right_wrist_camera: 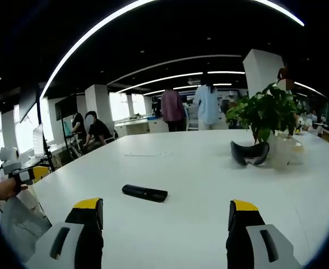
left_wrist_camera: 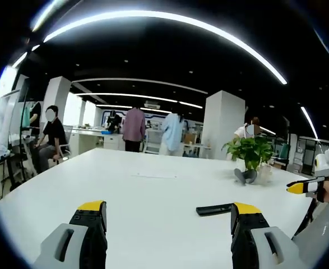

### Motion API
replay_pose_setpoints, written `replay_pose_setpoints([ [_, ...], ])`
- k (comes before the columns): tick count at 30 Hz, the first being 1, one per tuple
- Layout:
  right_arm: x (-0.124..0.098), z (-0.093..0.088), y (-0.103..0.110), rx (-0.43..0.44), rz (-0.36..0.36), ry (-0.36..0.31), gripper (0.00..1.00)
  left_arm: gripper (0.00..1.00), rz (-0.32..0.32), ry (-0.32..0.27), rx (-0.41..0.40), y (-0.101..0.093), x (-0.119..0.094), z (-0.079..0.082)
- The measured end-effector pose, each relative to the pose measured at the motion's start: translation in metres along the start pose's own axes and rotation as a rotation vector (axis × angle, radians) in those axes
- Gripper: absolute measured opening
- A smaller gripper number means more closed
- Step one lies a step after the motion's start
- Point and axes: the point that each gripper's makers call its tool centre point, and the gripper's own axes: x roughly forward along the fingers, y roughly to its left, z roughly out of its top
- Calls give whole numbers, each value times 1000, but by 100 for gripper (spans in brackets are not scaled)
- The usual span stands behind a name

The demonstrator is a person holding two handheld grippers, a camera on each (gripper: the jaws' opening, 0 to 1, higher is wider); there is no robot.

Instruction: Press the specified remote control buttons in sequence, fully releasing each button before pressing the next.

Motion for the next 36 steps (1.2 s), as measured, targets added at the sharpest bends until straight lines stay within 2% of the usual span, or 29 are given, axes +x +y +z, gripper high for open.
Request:
replay_pose_setpoints([
  [20,2,-2,2,-5,9,8,92,96,-5,11,-2,-2,0,-2],
  [36,3,-2,0,2,2,7,92,95,3,16,6,3,2,-4],
])
